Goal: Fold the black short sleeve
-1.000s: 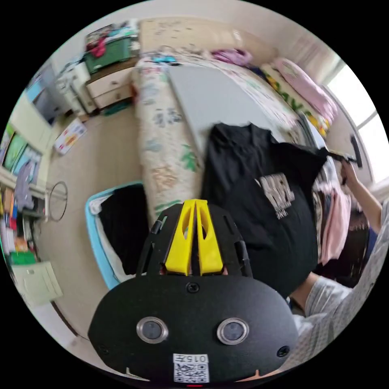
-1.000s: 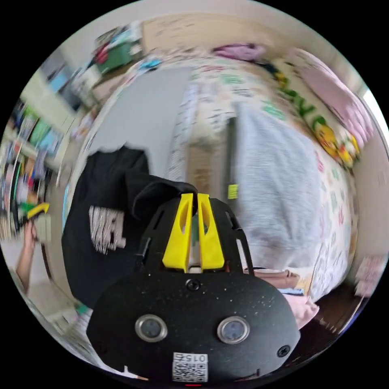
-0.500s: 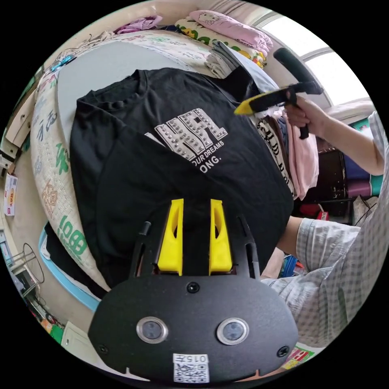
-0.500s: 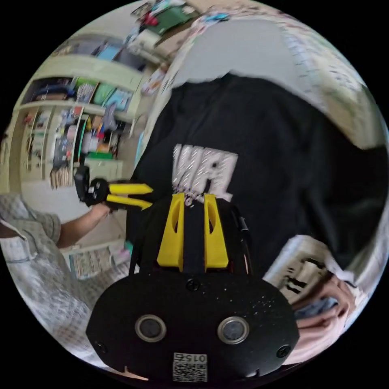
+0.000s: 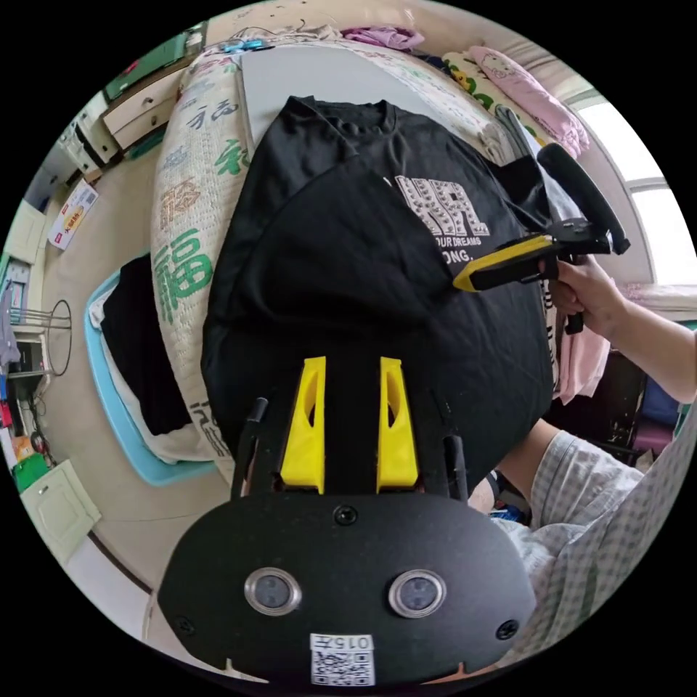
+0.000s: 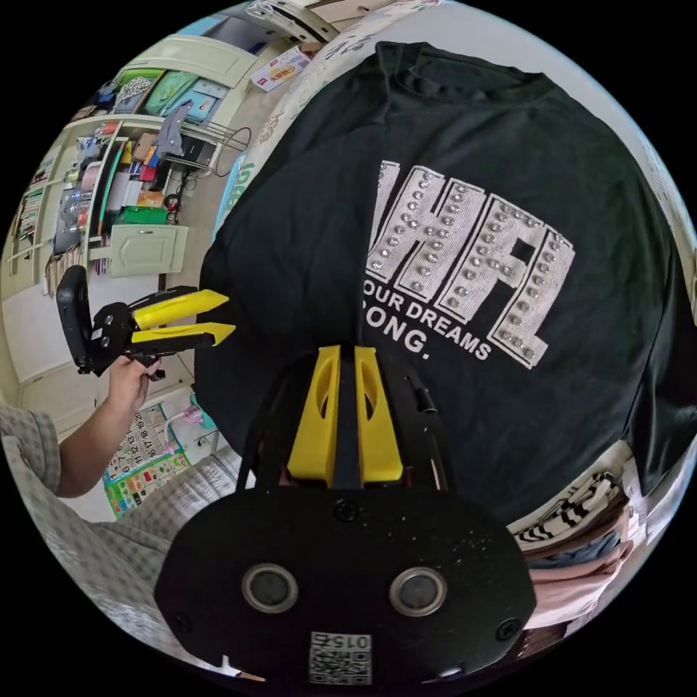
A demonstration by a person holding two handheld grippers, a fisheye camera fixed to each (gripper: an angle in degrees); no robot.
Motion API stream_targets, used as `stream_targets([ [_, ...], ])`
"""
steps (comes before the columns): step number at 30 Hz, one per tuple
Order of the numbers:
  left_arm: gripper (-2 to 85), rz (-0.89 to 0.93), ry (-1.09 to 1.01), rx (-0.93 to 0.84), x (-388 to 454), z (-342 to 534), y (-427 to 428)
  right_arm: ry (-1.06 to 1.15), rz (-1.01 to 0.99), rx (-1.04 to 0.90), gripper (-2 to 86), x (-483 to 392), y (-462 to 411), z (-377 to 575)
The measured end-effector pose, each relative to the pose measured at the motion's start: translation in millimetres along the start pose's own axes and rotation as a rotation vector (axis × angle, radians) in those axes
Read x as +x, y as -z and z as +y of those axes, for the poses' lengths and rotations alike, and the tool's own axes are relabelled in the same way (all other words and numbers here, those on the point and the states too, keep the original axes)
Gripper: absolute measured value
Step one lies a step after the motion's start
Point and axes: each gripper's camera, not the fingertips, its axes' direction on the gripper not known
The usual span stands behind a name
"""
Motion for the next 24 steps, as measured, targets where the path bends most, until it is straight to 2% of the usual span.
stream_targets([
  [4,9.8,0.166,0.144,0.092,-26,7,-15,0.001,0.050,0.022,6.8,-6,-6,-10],
  [7,5.3,0.179,0.219,0.169,-47,22,-22,0.034,0.085,-0.019,5.3,-15,-23,-20],
  [9,3.1,0.215,0.243,0.173,-59,29,-29,0.082,0.137,-0.028,3.3,-20,-28,-23],
  [12,0.9,0.217,0.232,0.161,-71,41,-33,0.092,0.102,-0.065,0.9,-17,-29,-31],
  [17,0.6,0.291,0.288,0.205,-96,63,-38,0.071,0.038,-0.055,0.1,-15,-11,-47],
  [22,4.2,0.453,0.451,0.249,-125,84,-60,0.075,0.035,-0.035,-0.1,-24,5,-70],
  [24,1.2,0.462,0.485,0.283,-132,92,-63,0.101,0.054,-0.028,-0.1,-33,11,-81],
])
